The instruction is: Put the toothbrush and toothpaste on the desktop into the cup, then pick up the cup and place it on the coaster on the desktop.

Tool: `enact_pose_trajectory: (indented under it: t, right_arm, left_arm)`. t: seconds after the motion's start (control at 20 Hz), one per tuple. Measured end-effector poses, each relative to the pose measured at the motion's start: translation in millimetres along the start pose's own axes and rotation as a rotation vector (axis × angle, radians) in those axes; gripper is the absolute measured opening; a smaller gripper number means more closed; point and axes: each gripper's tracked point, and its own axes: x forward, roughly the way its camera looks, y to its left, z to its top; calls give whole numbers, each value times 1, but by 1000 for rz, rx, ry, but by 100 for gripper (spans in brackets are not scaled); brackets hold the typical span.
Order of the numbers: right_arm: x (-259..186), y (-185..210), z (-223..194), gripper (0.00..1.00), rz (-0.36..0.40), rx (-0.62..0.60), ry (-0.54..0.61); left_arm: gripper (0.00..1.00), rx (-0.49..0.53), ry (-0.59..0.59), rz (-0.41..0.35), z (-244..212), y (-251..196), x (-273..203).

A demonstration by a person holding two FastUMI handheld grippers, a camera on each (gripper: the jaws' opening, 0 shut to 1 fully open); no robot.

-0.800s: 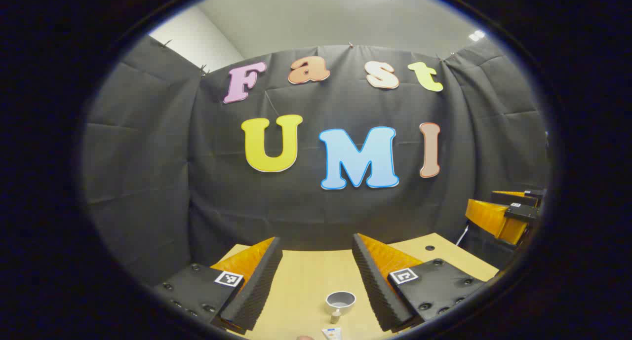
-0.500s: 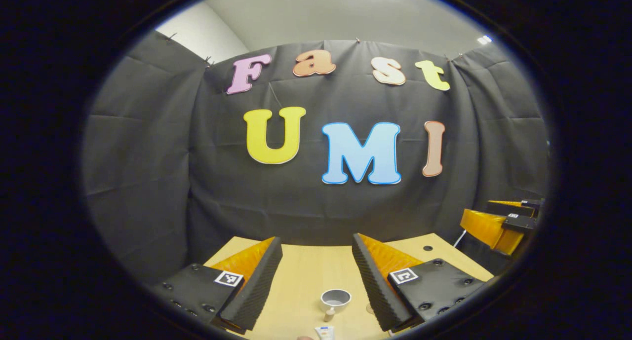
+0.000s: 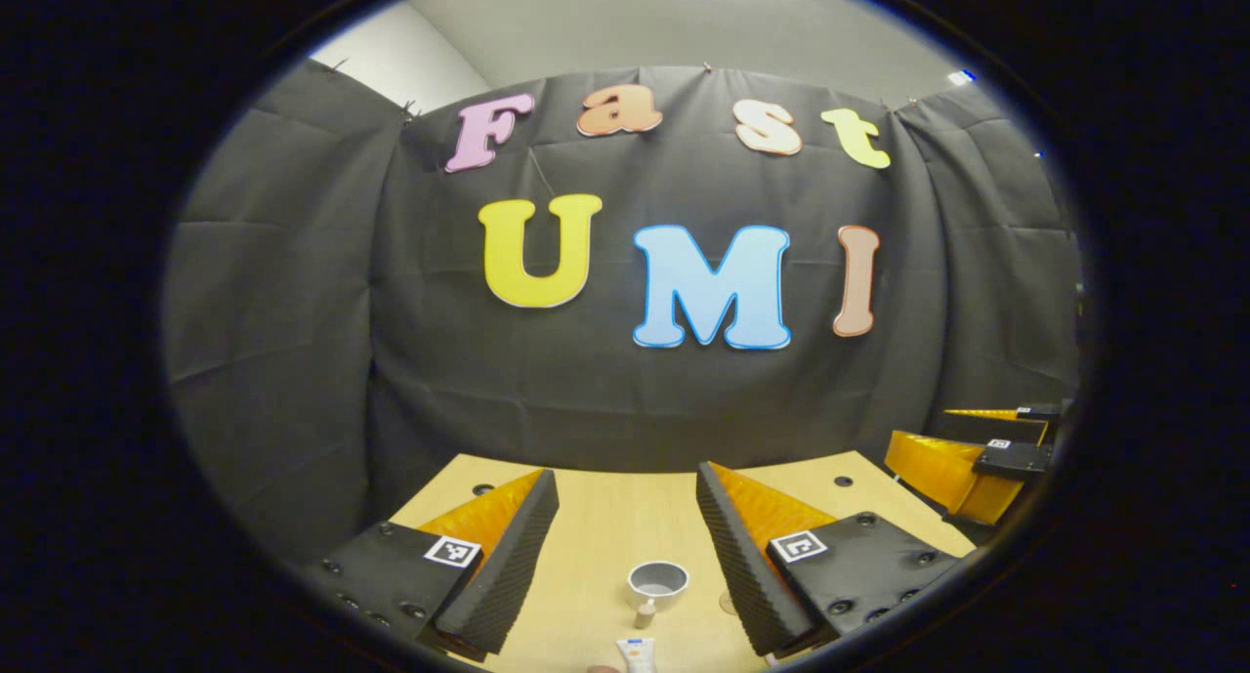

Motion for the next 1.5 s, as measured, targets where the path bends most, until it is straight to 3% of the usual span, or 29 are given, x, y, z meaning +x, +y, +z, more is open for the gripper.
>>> enact_pose_trajectory:
  t: [0.6,1.15,1.5]
  right_arm:
    - [5,-11,-108,93,-6,70,352]
    - [-7,-1,-236,94,17,85,763]
    - [-17,8,-314,94,12,100,990]
  left_arm:
    - [93,-16,336,-26,-142,-5,11]
    - [94,-22,766,-58,-299,-12,-3]
    - [94,-30,978,-73,-342,5,-4]
